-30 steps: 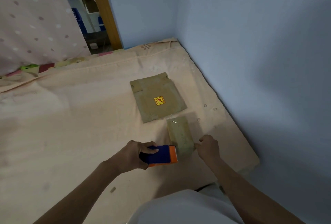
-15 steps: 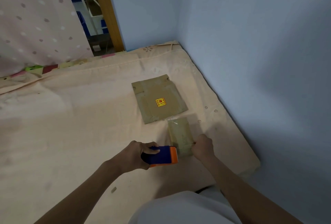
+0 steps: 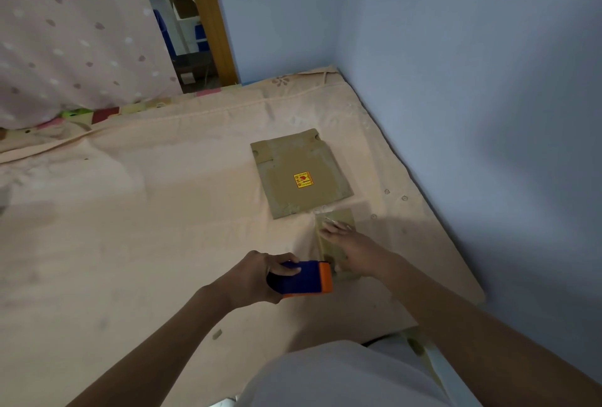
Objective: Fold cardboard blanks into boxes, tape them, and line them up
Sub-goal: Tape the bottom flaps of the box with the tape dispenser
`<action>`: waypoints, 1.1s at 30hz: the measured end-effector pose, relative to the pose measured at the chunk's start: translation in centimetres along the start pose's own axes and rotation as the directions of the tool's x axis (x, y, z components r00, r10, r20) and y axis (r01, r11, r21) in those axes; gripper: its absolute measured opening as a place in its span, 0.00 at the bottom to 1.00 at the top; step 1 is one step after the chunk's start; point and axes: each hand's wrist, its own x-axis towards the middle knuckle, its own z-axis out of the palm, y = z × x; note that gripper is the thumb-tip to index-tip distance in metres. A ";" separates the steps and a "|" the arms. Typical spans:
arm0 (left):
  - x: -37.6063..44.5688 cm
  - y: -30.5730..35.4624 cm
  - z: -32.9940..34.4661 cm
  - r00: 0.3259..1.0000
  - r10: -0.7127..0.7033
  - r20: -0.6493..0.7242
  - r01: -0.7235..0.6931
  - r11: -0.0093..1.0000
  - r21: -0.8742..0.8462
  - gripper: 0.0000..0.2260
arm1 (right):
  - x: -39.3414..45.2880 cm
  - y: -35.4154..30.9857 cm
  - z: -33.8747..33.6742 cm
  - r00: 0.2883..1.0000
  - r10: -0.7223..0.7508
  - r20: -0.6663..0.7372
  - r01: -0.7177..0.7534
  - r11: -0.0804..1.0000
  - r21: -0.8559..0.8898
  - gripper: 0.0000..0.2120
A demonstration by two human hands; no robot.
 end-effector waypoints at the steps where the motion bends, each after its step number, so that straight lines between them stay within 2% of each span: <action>1: 0.0 0.0 0.0 1.000 0.002 -0.004 -0.002 1.000 -0.002 0.25 | -0.1 0.2 0.0 1.000 -0.022 0.001 0.022 1.000 -0.002 0.43; 8: -0.1 -0.3 0.0 1.000 0.009 0.000 -0.009 1.000 -0.023 0.25 | 0.0 1.3 0.9 0.994 -0.111 0.013 0.110 0.993 0.042 0.38; 16: -0.2 -0.7 -0.5 0.999 -0.001 0.037 0.002 1.000 -0.016 0.26 | 0.2 1.6 0.9 1.000 -0.007 0.009 0.005 0.981 0.192 0.43; 20: -0.5 -0.6 -0.8 0.999 0.004 0.038 -0.003 1.000 -0.023 0.26 | 0.3 1.4 1.0 0.999 0.032 0.004 -0.032 0.979 0.203 0.44; 29: -3.3 -1.6 -2.3 0.999 -0.029 -0.018 0.028 0.996 -0.079 0.26 | 0.2 1.6 0.8 1.000 0.010 -0.022 -0.005 0.974 0.225 0.45; 33: -3.9 -0.8 -3.0 1.000 -0.005 -0.030 0.004 0.999 -0.051 0.26 | 0.0 1.3 0.7 1.000 0.016 -0.021 -0.011 0.974 0.228 0.45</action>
